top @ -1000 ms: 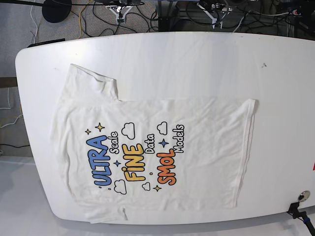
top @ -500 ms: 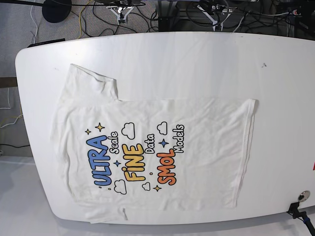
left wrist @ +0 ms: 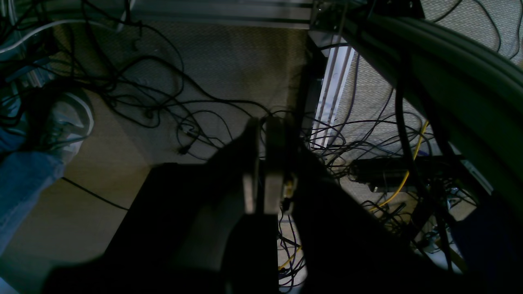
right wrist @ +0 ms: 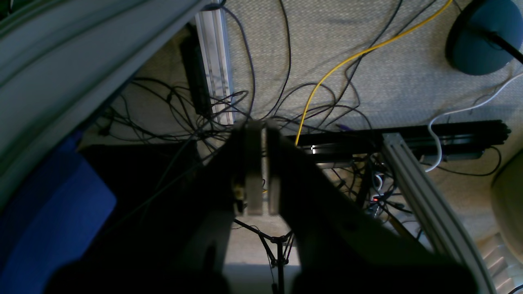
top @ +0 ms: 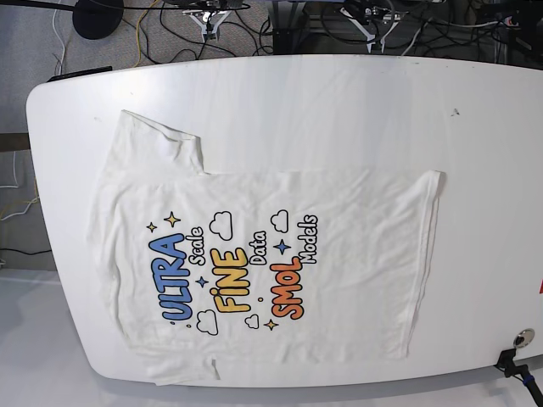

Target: Fold the T-shirt properly

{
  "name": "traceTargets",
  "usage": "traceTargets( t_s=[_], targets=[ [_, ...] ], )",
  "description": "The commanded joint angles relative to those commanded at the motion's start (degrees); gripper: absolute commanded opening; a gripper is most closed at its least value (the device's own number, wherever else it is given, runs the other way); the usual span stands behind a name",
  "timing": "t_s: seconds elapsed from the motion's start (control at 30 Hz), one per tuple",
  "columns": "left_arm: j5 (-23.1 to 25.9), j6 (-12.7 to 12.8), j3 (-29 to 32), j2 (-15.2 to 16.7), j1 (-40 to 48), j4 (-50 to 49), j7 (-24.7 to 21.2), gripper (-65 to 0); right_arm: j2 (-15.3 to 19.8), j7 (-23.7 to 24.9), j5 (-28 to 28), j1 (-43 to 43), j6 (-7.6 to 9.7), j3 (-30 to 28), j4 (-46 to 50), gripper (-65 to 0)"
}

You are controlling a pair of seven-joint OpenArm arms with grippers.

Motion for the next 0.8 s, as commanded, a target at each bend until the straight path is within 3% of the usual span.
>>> traceTargets(
  t_s=[0.27,0.33,0.8],
  targets=[
    [-0.23,-0.11,-0.37,-0.07,-0.02,0.13,0.25,-64.6,0.03,0.01,-0.23,0.25,-0.12,0.1,-0.09,-64.1],
    [0.0,0.0,-0.03,0.02,-0.32,0.13,0.14,-64.9,-0.13,0.53,0.05,0.16,0.75,0.02,0.72,-63.9],
    [0.04,0.09,0.05,0.05,-0.45,-0.02,0.65,-65.0,-0.06,0.78,-0.16,0.41,0.37,-0.03,0.51,-63.9]
  ],
)
